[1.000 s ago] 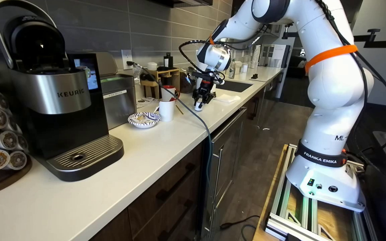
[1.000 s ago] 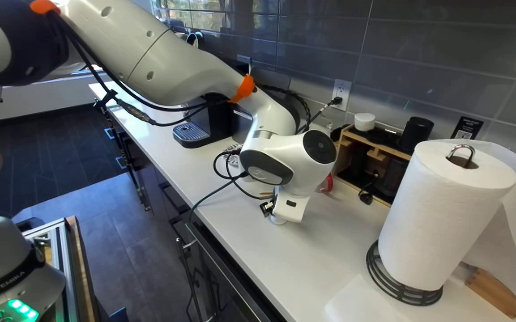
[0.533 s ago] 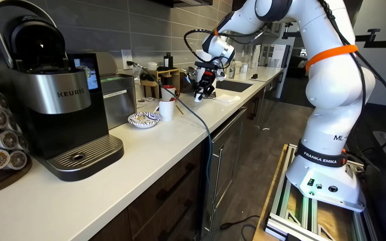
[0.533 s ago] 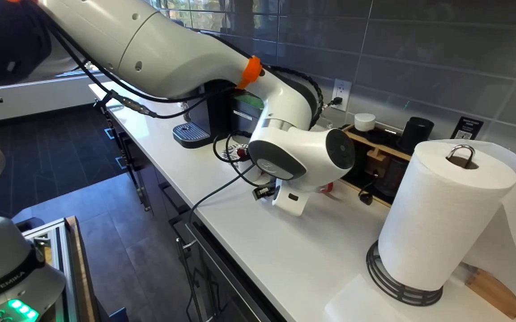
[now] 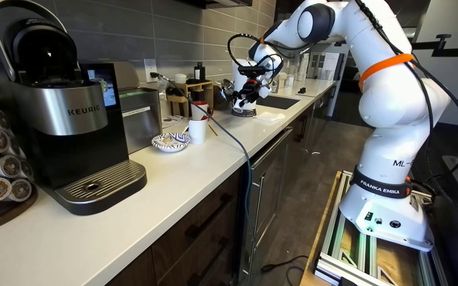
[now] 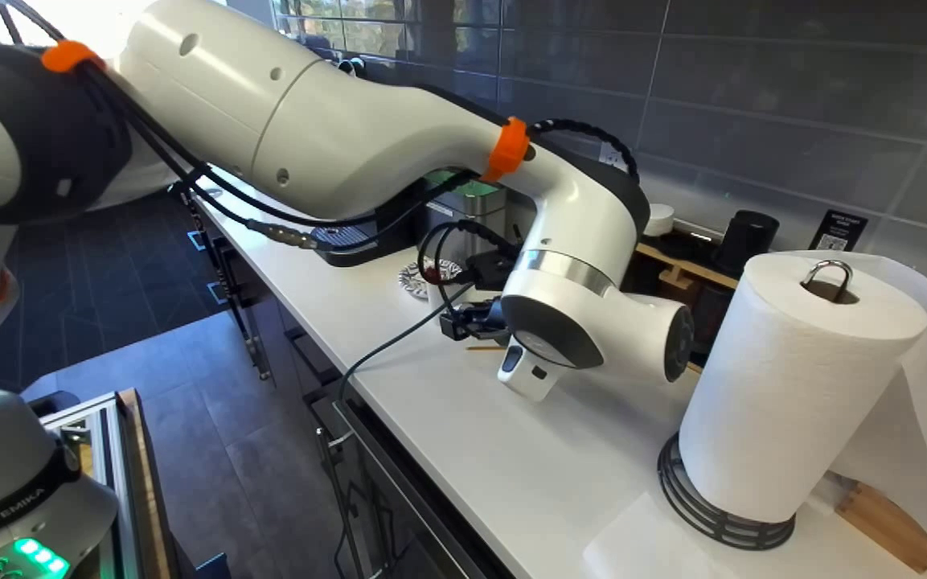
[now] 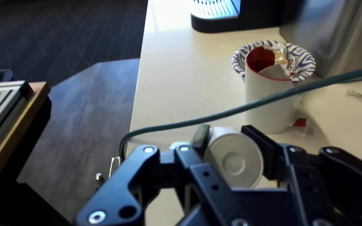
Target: Turn the small white cap
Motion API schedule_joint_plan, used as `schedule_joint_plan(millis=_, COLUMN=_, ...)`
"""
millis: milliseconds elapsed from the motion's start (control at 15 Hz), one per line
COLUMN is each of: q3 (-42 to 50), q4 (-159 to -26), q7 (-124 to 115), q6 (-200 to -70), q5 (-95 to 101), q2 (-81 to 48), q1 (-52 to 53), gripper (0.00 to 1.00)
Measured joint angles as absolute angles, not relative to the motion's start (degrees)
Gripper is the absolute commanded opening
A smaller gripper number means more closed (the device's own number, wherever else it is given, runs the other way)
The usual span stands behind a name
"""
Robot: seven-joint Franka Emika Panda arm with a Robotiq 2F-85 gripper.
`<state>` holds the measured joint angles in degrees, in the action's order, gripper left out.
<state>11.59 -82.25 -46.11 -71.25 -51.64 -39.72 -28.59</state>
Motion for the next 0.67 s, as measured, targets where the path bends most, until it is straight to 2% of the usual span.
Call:
schedule_joint_plan(millis=200, q3=11.57, q4=-78.90, q7=-49.72, q6=-67.14, q5=-56.57, q2=-43.25, q1=-28.59, gripper=0.08)
schedule_joint_plan(millis=267, q3=11.55, q4=-78.19, q7=-50.81, q6=-67.10, q5=-57.97, q2=-43.97, q1=-28.42, gripper=0.58)
schedule_joint_plan(millis=400, q3=11.54, q4=-77.09, q7=-52.40, q6=-67.10, q5=-60.26, q2=-44.92, q1=-28.11, gripper=0.66)
schedule_joint_plan(millis=667, q3=11.61, q4=-75.56, q7=-53.50, q6=-67.13, q5=-62.59, q2=-45.64, q1=-27.96, gripper=0.97)
